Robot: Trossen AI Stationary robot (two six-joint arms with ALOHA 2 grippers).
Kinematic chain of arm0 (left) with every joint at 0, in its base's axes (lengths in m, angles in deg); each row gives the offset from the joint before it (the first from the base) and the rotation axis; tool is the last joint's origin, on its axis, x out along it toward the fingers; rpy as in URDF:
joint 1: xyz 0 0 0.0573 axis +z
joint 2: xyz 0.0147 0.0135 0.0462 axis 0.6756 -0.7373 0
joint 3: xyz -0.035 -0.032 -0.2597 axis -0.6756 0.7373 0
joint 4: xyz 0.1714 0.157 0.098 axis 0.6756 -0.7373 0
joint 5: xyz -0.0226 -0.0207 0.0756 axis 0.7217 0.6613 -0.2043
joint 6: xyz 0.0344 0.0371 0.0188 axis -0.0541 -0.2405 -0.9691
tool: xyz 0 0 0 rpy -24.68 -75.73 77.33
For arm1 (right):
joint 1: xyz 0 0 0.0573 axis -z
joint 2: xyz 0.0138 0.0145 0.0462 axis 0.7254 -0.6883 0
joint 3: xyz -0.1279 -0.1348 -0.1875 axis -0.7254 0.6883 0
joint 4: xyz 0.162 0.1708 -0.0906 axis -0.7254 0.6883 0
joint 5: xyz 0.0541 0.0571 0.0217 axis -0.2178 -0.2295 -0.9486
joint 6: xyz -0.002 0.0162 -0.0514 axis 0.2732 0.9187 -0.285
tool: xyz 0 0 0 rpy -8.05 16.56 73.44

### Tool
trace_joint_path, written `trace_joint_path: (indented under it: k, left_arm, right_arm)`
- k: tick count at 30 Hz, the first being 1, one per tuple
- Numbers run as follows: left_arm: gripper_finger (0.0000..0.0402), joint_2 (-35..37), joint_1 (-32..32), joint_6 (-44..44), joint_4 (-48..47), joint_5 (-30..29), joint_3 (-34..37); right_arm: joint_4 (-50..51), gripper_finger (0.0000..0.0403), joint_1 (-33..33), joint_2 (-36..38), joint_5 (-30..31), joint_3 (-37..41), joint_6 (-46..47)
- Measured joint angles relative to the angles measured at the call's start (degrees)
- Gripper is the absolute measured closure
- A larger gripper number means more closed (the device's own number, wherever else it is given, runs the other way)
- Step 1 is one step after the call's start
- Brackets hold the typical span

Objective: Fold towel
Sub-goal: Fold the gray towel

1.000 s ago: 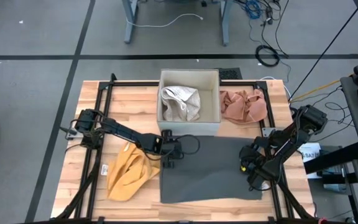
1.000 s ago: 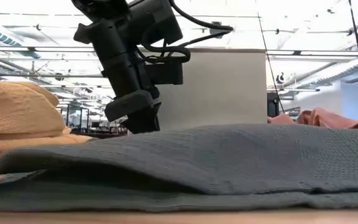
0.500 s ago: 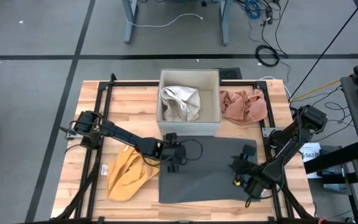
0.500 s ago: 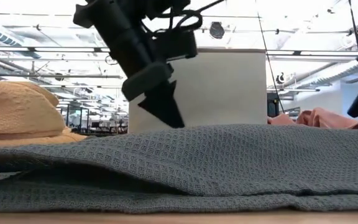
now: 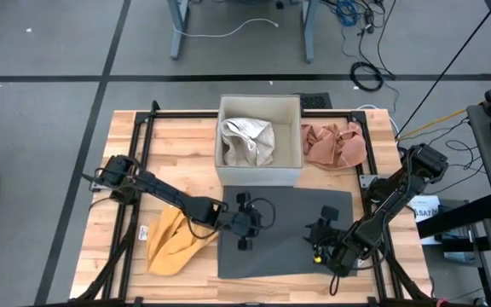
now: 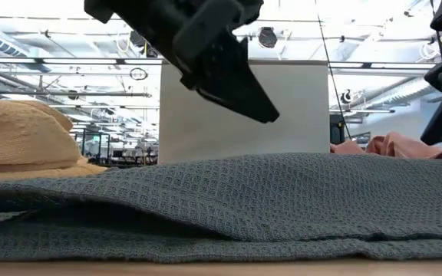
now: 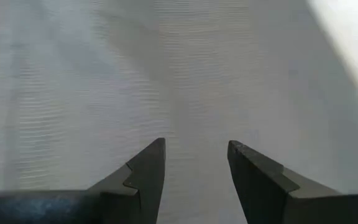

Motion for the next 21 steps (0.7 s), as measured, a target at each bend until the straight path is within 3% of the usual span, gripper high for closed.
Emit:
trace_joint_path:
  k: [9,15,21]
  left_arm:
    - [0.0248,0.0,-2.8,0.0,2.3,0.1,0.0]
    - [0.0248,-2.0,-3.4,-0.6,3.2,10.0,-0.1]
    - [0.0248,-7.8,-2.7,-0.9,5.9,10.6,-0.1]
  right_arm:
    - [-11.6,0.0239,0.0,0.0,-4.9,4.7,-0.5]
    - [-13.8,0.0239,0.0,0.0,-10.8,8.4,4.7]
    - [-14.3,0.0239,0.0,0.2,-15.4,9.8,9.0]
